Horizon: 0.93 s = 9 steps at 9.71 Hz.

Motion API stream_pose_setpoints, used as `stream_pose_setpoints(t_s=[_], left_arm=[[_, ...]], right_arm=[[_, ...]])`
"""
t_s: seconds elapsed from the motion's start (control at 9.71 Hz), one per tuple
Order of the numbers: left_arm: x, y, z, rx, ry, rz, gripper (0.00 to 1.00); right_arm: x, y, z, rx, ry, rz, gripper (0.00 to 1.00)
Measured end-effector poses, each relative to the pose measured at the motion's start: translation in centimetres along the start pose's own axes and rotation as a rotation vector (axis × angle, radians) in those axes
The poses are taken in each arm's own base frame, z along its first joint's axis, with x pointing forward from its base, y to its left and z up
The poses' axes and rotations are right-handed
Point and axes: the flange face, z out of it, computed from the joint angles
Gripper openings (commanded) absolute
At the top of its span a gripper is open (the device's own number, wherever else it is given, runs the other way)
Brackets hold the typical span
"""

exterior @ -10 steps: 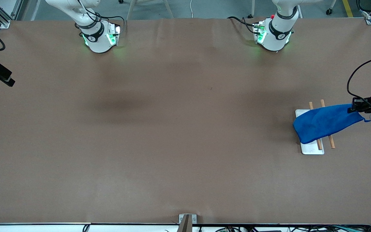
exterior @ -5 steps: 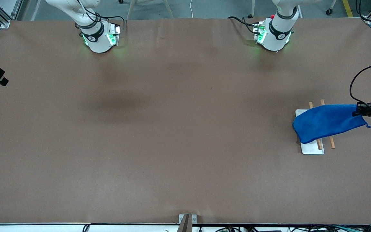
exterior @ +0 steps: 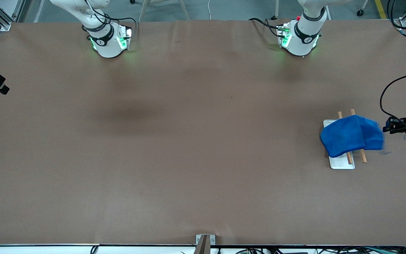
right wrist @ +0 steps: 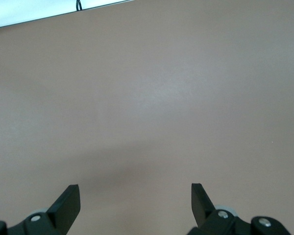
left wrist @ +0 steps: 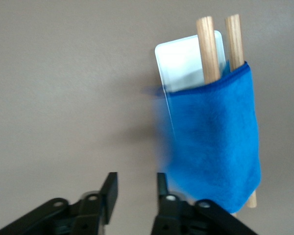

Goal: Right arm passes towel to left arm to hang
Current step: 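Open the left gripper to release the towel on the rack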

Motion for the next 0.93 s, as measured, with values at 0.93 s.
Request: stream_pose_setpoints(t_s=[0.93], left_arm=[[2.7, 14.8, -17.4, -0.017, 0.151, -0.115, 1.00]], right_arm=[[0.1, -0.5, -0.1, 0.002, 0.014, -0.013, 1.00]])
